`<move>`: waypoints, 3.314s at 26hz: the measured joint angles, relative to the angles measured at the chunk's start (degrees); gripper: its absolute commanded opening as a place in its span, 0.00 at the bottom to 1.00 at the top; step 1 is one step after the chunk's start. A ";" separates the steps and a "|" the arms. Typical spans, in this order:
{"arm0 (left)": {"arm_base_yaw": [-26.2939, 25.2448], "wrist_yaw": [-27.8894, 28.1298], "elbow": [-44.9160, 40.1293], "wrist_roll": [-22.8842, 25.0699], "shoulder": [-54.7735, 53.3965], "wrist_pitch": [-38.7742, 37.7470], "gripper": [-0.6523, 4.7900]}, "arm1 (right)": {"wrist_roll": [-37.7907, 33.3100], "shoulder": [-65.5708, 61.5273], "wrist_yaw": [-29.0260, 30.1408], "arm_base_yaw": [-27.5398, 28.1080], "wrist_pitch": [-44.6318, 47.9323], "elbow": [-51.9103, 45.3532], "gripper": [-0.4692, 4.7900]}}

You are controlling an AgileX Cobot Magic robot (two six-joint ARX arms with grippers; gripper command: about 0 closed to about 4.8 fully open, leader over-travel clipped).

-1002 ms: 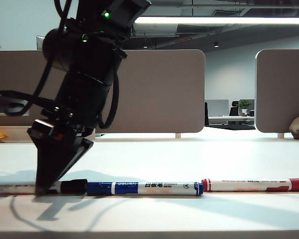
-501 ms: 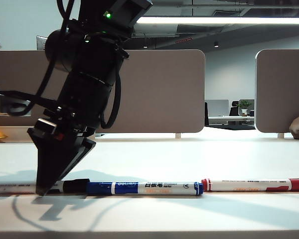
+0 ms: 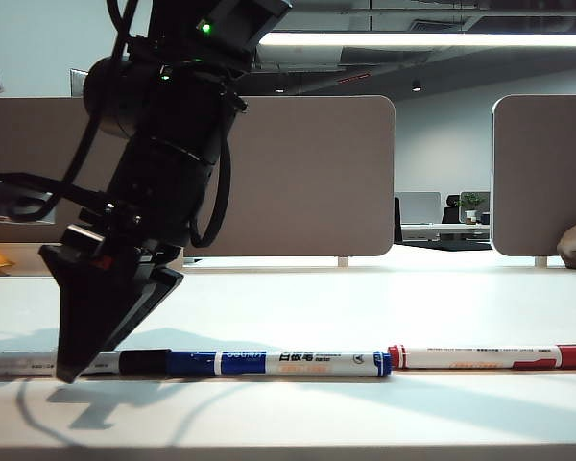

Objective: Pick up the markers one by one and line them up horizontally in a straight line on the table.

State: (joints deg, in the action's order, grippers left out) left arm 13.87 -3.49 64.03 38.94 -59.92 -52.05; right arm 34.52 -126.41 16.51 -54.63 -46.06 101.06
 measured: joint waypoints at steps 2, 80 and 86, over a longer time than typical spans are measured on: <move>0.00 0.00 0.00 0.00 0.00 0.02 0.11 | 0.00 0.00 0.02 -0.09 -0.33 0.09 0.52; -5.07 -16.68 -16.68 -28.20 22.18 17.09 0.11 | -18.95 49.79 -1.53 7.54 16.81 -47.04 0.08; -5.07 -21.11 -16.72 -26.34 22.01 14.23 0.11 | -21.00 50.45 -1.46 6.99 19.71 -51.60 0.08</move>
State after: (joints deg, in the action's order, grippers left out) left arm 8.80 -24.60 47.31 12.60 -37.91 -37.82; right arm 13.52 -75.96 15.05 -47.64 -26.35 49.45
